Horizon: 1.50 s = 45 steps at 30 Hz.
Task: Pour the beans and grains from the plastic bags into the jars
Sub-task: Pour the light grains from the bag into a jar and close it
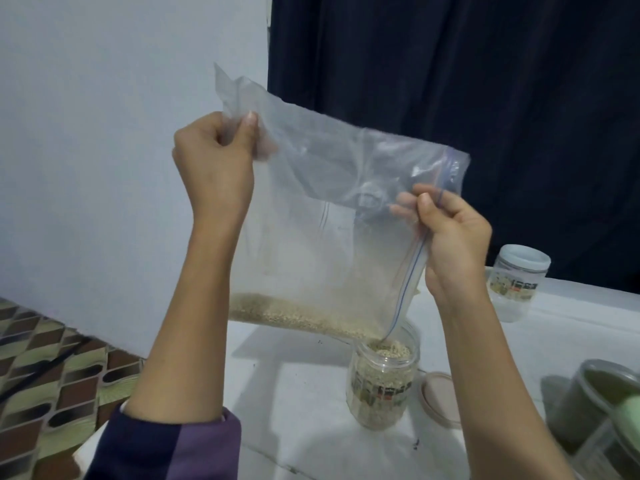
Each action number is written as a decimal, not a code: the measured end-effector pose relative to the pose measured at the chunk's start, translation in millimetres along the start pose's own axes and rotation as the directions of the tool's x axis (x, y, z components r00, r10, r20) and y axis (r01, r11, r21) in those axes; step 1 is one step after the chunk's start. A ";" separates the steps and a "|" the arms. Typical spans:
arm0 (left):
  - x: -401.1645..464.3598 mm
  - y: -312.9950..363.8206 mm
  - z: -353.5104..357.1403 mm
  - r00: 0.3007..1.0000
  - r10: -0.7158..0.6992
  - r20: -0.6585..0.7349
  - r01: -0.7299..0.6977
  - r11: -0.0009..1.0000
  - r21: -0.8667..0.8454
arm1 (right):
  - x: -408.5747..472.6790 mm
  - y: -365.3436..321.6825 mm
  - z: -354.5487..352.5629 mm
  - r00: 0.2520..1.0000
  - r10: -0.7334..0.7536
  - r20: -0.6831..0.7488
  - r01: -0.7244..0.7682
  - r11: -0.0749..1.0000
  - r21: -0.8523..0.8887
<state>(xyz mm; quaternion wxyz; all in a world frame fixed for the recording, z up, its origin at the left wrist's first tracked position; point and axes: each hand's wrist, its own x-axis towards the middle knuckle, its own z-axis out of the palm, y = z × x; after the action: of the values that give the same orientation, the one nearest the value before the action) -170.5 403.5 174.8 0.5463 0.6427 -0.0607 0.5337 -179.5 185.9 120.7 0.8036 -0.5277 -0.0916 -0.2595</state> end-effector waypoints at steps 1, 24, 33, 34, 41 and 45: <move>0.8 -0.4 -0.3 1.000 0.008 -0.001 -0.008 1.000 0.006 | -0.5 -0.5 0.4 1.000 0.013 0.015 -0.013 1.000 0.004; -0.6 4.3 0.3 0.999 0.032 -0.001 -0.032 0.999 0.023 | -0.5 -0.4 1.1 0.999 0.031 -0.044 -0.030 0.999 0.015; 0.7 5.6 3.7 0.998 0.051 -0.029 -0.050 0.997 0.054 | -2.8 -0.9 2.6 0.998 0.063 0.028 -0.062 0.998 -0.008; 0.0 5.6 3.8 0.999 0.046 -0.029 -0.045 0.998 0.051 | -2.8 -0.9 2.6 0.998 0.066 0.023 -0.066 0.998 -0.007; 1.3 7.1 2.2 0.998 0.054 -0.026 -0.052 0.997 0.048 | -3.6 -2.7 3.6 0.997 0.075 -0.003 -0.075 0.997 0.018; 1.4 9.0 3.4 0.998 0.054 -0.031 -0.053 0.998 0.037 | -1.9 -6.5 2.8 0.995 0.075 -0.062 -0.072 0.996 0.056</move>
<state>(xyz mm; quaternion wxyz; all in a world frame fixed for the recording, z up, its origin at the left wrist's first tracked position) -173.8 398.0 182.1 0.5210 0.6420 -0.0595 0.5594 -184.2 187.1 126.3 0.8289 -0.5005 -0.0533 -0.2439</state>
